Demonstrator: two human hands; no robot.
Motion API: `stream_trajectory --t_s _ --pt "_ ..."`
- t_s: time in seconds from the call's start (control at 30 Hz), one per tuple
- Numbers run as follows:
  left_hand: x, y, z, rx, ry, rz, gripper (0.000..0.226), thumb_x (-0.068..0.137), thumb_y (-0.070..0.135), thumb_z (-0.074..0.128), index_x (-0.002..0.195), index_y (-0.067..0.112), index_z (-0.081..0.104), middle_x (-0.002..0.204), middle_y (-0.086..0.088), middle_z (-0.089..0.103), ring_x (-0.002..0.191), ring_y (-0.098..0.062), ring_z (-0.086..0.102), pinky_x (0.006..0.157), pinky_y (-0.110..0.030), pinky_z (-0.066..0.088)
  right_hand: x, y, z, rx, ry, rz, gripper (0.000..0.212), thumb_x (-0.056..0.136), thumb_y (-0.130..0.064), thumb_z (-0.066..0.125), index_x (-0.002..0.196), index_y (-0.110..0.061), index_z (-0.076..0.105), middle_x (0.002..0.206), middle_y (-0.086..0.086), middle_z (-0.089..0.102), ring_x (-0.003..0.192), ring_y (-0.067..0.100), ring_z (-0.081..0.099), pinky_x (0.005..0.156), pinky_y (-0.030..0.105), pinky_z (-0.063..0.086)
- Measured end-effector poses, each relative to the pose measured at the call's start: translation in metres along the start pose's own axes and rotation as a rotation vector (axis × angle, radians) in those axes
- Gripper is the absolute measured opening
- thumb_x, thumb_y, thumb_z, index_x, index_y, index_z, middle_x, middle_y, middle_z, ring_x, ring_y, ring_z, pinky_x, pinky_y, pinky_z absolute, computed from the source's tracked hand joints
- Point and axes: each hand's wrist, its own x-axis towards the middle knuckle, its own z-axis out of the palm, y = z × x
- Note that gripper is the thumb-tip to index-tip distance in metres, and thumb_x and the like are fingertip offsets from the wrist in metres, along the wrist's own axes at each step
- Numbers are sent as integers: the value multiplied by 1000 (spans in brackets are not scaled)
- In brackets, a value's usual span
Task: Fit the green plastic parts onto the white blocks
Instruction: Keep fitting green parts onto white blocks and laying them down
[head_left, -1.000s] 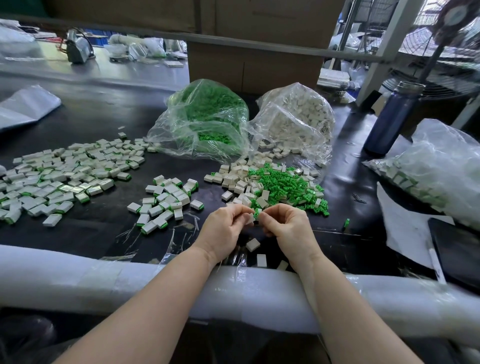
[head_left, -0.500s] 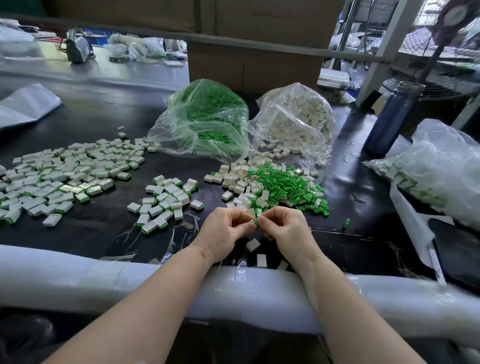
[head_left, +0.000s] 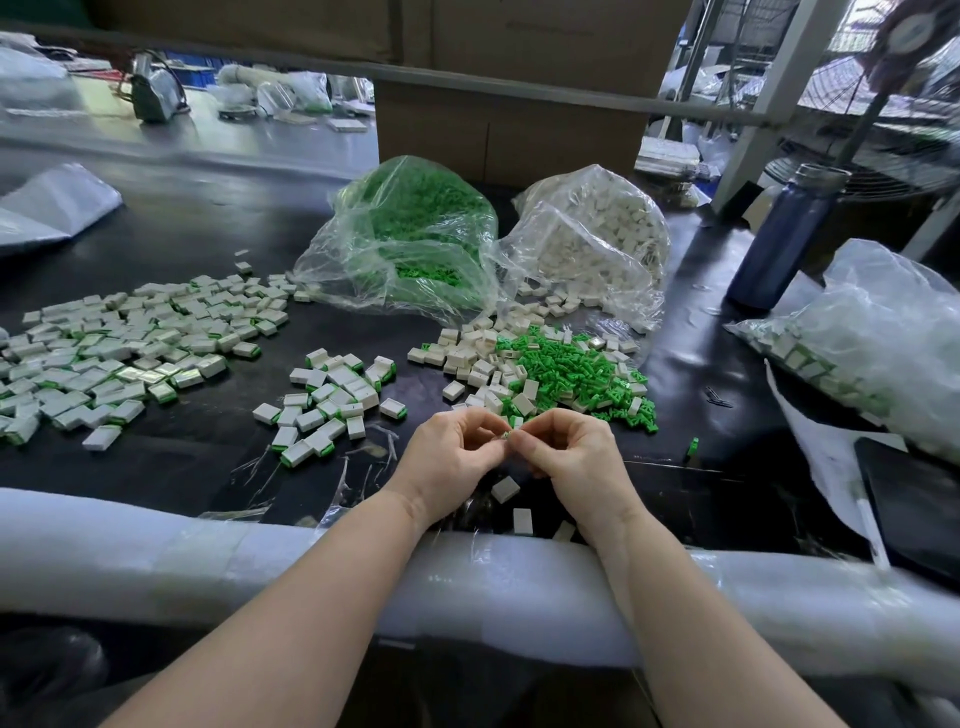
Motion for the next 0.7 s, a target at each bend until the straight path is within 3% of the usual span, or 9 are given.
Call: stream_trajectory --t_s 0.17,0.27,0.4,0.53,0.7 --pt "-1 2 -1 23 -10 9 11 82 4 60 85 12 67 83 -13 68 77 -25 62 83 -39 51 -2 -1 -1 39 -50 -4 11 80 -3 70 71 -6 64 55 -5 61 47 1 53 47 14 43" --pt "-2 5 -1 -36 3 9 15 83 0 60 81 15 64 84 -12 63 76 -24 57 78 -35 51 -1 -1 0 53 -26 -9 8 85 -10 66 77 -13 63 67 -2 63 56 4 56 50 15 44" --pt "-2 8 0 -75 -12 35 11 81 3 66 85 13 66 103 -5 51 90 -26 59 88 -31 51 0 -1 4 -9 -126 16 11 93 -18 54 91 -19 65 79 -2 66 71 7 61 57 13 44" --pt "-3 9 0 -107 -16 42 20 81 -3 64 79 16 65 109 -10 45 92 -31 58 89 -40 52 -1 -3 2 -23 -185 2 23 94 -18 53 82 -5 68 65 4 59 62 11 53 57 18 41" --pt "-3 9 0 -52 -56 57 23 81 -6 60 84 16 65 111 -9 45 97 -28 55 88 -30 52 -2 -5 1 156 -212 52 15 90 -7 56 84 -3 69 63 3 63 58 9 57 55 17 46"
